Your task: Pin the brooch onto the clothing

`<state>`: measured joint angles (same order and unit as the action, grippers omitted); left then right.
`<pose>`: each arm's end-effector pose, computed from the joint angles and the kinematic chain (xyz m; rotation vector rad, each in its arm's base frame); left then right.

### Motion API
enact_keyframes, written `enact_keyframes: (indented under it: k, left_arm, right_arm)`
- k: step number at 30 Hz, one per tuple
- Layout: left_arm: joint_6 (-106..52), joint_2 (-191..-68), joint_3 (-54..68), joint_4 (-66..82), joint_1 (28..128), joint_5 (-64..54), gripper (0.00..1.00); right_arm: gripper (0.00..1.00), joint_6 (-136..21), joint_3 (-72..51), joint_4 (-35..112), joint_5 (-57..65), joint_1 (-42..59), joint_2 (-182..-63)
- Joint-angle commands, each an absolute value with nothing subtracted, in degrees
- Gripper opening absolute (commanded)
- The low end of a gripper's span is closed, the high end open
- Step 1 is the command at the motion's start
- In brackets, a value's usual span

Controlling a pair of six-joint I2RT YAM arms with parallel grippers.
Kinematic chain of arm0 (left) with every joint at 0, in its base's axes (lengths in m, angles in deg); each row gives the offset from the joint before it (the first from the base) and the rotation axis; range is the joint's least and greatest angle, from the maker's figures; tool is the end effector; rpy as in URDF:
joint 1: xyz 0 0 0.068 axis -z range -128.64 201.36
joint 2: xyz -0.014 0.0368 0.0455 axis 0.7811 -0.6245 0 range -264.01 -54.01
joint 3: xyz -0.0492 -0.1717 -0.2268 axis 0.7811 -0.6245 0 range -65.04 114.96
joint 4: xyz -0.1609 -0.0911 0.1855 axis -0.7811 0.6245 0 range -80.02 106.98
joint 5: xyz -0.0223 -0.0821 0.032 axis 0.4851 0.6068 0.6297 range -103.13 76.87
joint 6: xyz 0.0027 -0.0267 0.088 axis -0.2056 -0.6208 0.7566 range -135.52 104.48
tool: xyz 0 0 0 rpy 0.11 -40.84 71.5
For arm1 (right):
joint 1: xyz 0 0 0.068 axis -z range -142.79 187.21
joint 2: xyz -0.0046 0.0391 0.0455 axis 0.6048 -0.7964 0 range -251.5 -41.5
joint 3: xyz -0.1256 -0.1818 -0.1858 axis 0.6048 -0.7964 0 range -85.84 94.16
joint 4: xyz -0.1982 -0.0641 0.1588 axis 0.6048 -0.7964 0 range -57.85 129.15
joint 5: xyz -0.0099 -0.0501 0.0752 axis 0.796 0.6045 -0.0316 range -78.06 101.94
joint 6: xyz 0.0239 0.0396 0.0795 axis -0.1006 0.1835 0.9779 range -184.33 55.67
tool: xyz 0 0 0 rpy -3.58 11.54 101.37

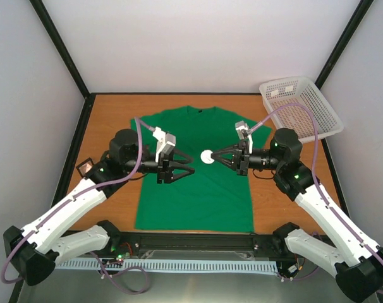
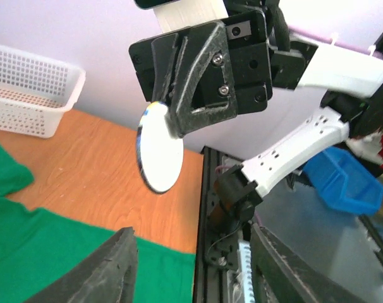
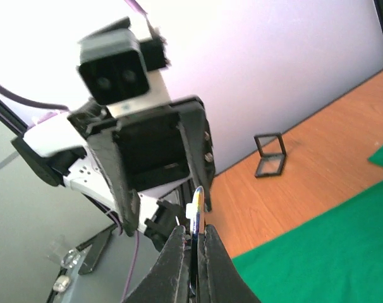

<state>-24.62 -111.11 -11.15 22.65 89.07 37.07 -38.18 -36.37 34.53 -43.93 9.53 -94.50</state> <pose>0.1497 -0.1959 0.3603 1.0954 1.6375 -1.3555 0.1622 0.1623 0.3652 -0.8157 1.7134 1.4921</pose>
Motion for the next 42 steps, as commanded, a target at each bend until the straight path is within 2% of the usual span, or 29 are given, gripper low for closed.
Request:
enact_keyframes:
  k: [1, 4, 7, 20, 27, 33, 38, 39, 40, 42]
  left_arm:
    - [-43.7, -110.1, -17.2, -0.6, 88.9, 38.4, 0.52]
    - [-49.9, -110.8, -19.2, -9.7, 88.9, 39.1, 0.54]
    - [-51.7, -112.8, -18.2, -12.5, 88.9, 39.9, 0.52]
    - [-52.4, -118.5, -14.8, -13.6, 88.9, 43.4, 0.27]
    - [-52.0, -119.2, -14.1, -12.5, 88.9, 43.6, 0.17]
    - [-49.0, -119.8, -11.9, -7.9, 89.0, 42.7, 0.01]
    - [-40.7, -121.2, -6.7, 2.7, 89.0, 37.6, 0.01]
    - [-38.1, -121.4, -5.1, 6.6, 89.0, 34.6, 0.01]
    - [-34.5, -121.6, -3.3, 10.4, 89.0, 31.3, 0.01]
    - [-27.7, -121.6, -1.1, 16.6, 88.9, 23.3, 0.01]
  right_arm:
    - [0.03, -28.9, -38.7, 46.1, -43.2, 9.8, -92.6]
    - [0.03, -28.6, -39.2, 46.3, -43.0, 9.8, -91.9]
    - [0.03, -27.6, -39.9, 47.7, -43.0, 9.8, -91.3]
    - [0.03, -27.4, -40.2, 48.4, -43.5, 9.8, -92.0]
    - [0.03, -27.4, -40.4, 49.2, -44.0, 9.8, -92.9]
    - [0.03, -27.4, -40.4, 49.4, -43.9, 9.8, -92.9]
    - [0.03, -29.8, -40.6, 47.1, -42.5, 9.8, -93.1]
    - [0.05, -31.0, -40.2, 45.1, -40.8, 9.8, -93.1]
    - [0.16, -32.8, -39.3, 41.7, -38.5, 9.8, -93.4]
    - [0.48, -35.8, -37.2, 35.6, -32.4, 9.8, -94.0]
